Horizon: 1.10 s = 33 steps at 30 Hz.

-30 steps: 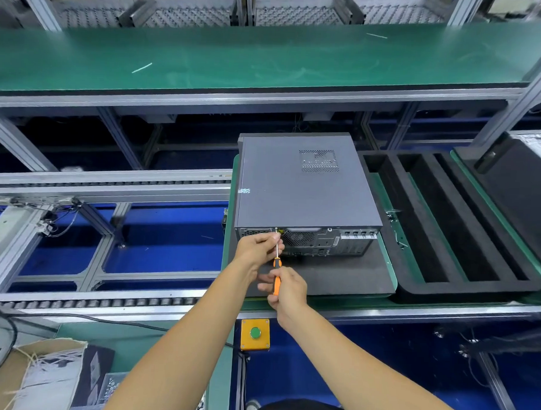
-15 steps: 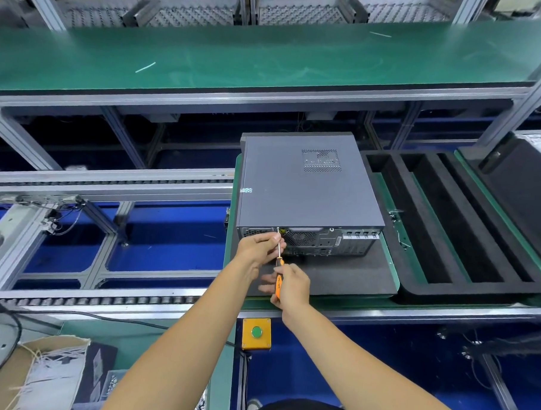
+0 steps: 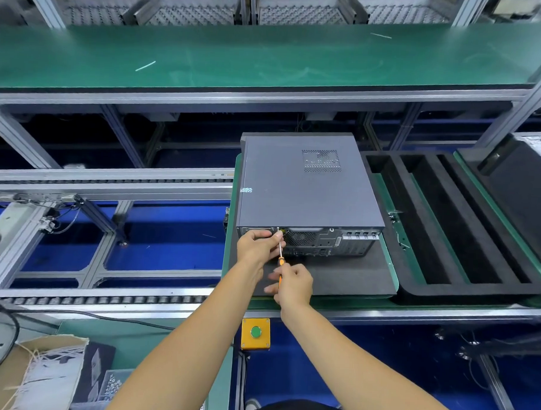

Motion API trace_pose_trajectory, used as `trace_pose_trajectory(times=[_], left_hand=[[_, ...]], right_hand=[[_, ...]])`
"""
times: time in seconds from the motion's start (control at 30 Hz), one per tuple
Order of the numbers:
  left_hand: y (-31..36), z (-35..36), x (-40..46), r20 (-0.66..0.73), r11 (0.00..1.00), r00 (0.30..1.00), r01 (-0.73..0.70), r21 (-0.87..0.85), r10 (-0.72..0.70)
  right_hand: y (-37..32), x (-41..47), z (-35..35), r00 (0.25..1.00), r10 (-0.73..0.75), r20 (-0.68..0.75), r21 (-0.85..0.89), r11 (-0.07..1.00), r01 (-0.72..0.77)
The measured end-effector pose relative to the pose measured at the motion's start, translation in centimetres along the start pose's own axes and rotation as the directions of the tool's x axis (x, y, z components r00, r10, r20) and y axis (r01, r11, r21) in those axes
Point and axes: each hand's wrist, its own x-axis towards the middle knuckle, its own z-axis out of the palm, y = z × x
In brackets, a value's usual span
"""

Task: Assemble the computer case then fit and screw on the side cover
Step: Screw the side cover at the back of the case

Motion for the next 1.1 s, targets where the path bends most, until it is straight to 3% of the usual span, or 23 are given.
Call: trace_pose_trajectory(times=[0.13, 0.23, 0.4, 0.53, 0.6, 0.7, 0.87, 1.03, 1.1], left_hand=[[-0.3, -0.2, -0.2, 0.086, 0.999, 0.996, 0.039, -0.027, -0.037], [0.2, 0.1, -0.1, 0.053, 0.998, 0.998, 0.032, -0.048, -0.030], [0.1, 0.6, -0.3, -0.035, 0.997, 0.999, -0.026, -0.066, 0.024], [-0.1, 0.4, -0.2, -0.039, 0.998, 0.999, -0.024, -0.050, 0.022], [-0.2, 0.3, -0.2, -0.013, 0.999, 1.000, 0.010, -0.041, -0.011], [0.0, 0.1, -0.2, 0.036, 0.998, 0.999, 0.041, -0.057, -0.039], [0.6, 0.6, -0.3, -0.039, 0.998, 0.999, -0.021, -0.058, 0.019], [0.1, 0.2, -0.2, -0.062, 0.999, 0.997, -0.040, -0.022, 0.038], [0.1, -0.2, -0.1, -0.067, 0.999, 0.997, -0.041, -0.004, 0.041]], right_hand=[[-0.8, 0.3, -0.2, 0.956, 0.252, 0.152, 0.095, 0.959, -0.268], [-0.8, 0.1, 0.0, 0.960, 0.231, 0.159, 0.038, 0.970, -0.240], [-0.2, -0.2, -0.4, 0.995, 0.061, 0.082, -0.035, 0.998, -0.058], [-0.7, -0.3, -0.4, 0.972, 0.182, 0.150, 0.106, 0.974, -0.199], [-1.0, -0.3, -0.5, 0.952, 0.239, 0.189, 0.088, 0.962, -0.259], [-1.0, -0.1, -0.4, 0.957, 0.220, 0.192, 0.058, 0.970, -0.235], [-0.5, -0.4, -0.1, 0.993, 0.074, 0.093, 0.004, 0.997, -0.075], [-1.3, -0.5, -0.1, 0.946, 0.257, 0.200, 0.113, 0.953, -0.283], [-1.3, -0.4, -0.1, 0.949, 0.252, 0.190, 0.067, 0.961, -0.268]])
